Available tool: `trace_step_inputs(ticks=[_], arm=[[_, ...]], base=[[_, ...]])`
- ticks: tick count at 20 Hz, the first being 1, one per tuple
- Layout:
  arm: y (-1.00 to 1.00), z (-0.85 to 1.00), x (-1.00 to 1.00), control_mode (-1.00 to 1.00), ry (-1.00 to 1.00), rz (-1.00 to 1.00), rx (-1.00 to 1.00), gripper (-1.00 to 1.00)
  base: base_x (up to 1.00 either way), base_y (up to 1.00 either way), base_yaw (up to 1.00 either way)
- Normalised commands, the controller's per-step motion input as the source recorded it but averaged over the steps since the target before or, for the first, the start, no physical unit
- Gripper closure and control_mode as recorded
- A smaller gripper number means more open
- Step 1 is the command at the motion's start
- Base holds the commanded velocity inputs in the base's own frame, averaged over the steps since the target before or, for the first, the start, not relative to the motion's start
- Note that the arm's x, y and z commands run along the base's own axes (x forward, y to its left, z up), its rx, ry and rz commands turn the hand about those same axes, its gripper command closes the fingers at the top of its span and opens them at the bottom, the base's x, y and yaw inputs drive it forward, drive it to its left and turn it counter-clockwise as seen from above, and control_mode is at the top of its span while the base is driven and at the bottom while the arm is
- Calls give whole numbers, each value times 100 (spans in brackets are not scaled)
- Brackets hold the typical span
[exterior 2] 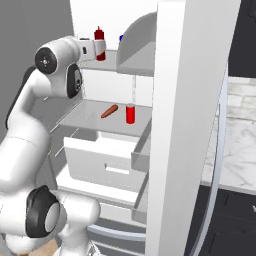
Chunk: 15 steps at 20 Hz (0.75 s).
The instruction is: Place the mayonnaise and ketchup from the counter to the top shelf of the fridge. If the existing items in the fridge are on the top shelf, move them to other shelves.
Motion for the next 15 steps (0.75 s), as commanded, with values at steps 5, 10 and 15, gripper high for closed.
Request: trace_step_inputs(ticks=[5,10,15], arm=[[0,0,-100,-100,-1,0,0,-100],[1,0,-100,-100,7,0,0,-100],[5,0,-100,-100,26,0,0,-100]], base=[[0,0,0],[0,0,0],[0,0,0]])
